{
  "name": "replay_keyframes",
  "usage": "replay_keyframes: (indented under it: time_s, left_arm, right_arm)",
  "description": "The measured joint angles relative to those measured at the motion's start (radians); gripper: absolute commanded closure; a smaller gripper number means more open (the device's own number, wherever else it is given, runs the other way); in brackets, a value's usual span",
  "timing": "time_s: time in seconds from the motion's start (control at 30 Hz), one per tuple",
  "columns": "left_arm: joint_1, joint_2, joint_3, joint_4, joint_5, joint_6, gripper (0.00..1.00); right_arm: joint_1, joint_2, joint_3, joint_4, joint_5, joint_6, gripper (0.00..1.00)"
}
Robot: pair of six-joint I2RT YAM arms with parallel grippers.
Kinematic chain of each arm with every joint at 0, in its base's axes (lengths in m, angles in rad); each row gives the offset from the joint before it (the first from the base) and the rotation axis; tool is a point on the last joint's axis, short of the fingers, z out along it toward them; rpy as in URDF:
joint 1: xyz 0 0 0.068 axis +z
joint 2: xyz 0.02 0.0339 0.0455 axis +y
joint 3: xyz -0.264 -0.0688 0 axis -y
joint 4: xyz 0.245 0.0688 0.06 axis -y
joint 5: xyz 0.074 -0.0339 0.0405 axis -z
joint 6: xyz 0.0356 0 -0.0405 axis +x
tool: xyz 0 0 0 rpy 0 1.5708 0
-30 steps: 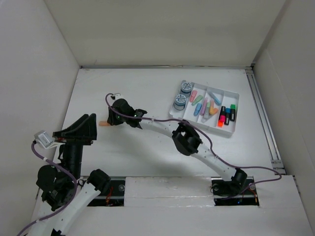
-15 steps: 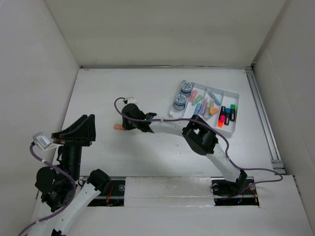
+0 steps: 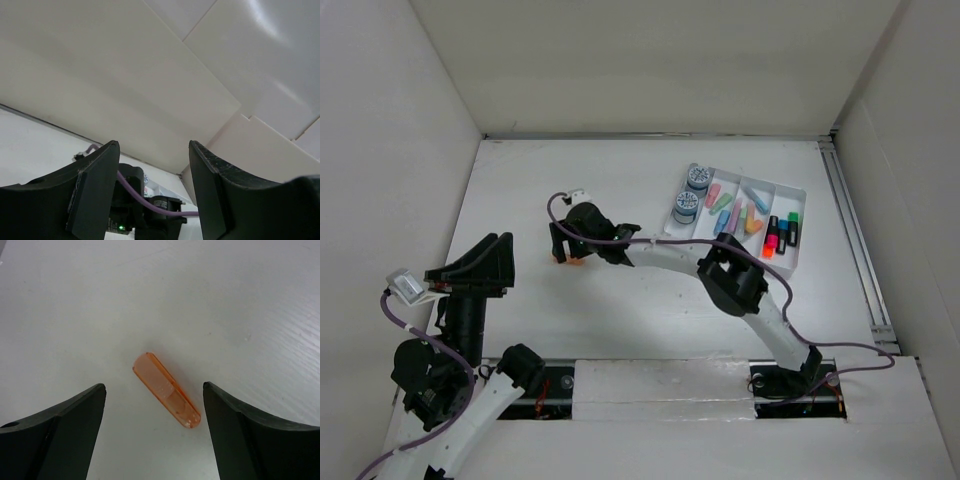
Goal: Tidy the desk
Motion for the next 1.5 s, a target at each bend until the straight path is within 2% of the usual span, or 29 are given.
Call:
replay_keyframes:
  time_s: [0.13,0.23,0.53,0.57,0.63,0.73,0.83,0.93,1.23,1.5]
  left_arm:
    - [0.000,0.000,0.000,0.000,0.003,0.000,0.46]
    - [0.000,0.000,0.000,0.000,0.010,0.000,0.46]
    - [0.000,0.000,0.000,0.000,0.026,0.000,0.46]
    - [0.000,0.000,0.000,0.000,0.026,0.001,0.46]
    - [0.000,0.000,0.000,0.000,0.026,0.001,0.46]
    - [0.000,0.000,0.000,0.000,0.026,0.001,0.46]
    - [0.000,0.001,0.000,0.000,0.026,0.001,0.46]
    - [0.000,0.001,0.000,0.000,0.026,0.000,0.46]
    - [0.000,0.001,0.000,0.000,0.026,0.001,0.46]
    - [0.000,0.001,0.000,0.000,0.029,0.001,0.46]
  right_arm:
    - [0.000,0.116,0.134,-0.054,-0.013,-0.047,0.16]
    - [0.002,0.154,0.171,-0.069,-0.010,-0.072,0.19]
    - [0.047,0.117,0.088,-0.069,0.134,-0.126,0.25]
    - [0.054,0.112,0.075,-0.068,0.172,-0.142,0.31]
    - [0.066,0.105,0.057,-0.067,0.191,-0.148,0.31]
    - [0.076,0.098,0.036,-0.061,0.240,-0.159,0.44]
    - [0.079,0.088,0.012,-0.047,0.264,-0.167,0.62]
    - [0.079,0.078,-0.010,-0.028,0.266,-0.166,0.73]
    - [0.077,-0.054,-0.220,0.050,0.220,-0.093,0.83]
    - [0.029,-0.321,-0.487,0.133,0.190,0.030,0.86]
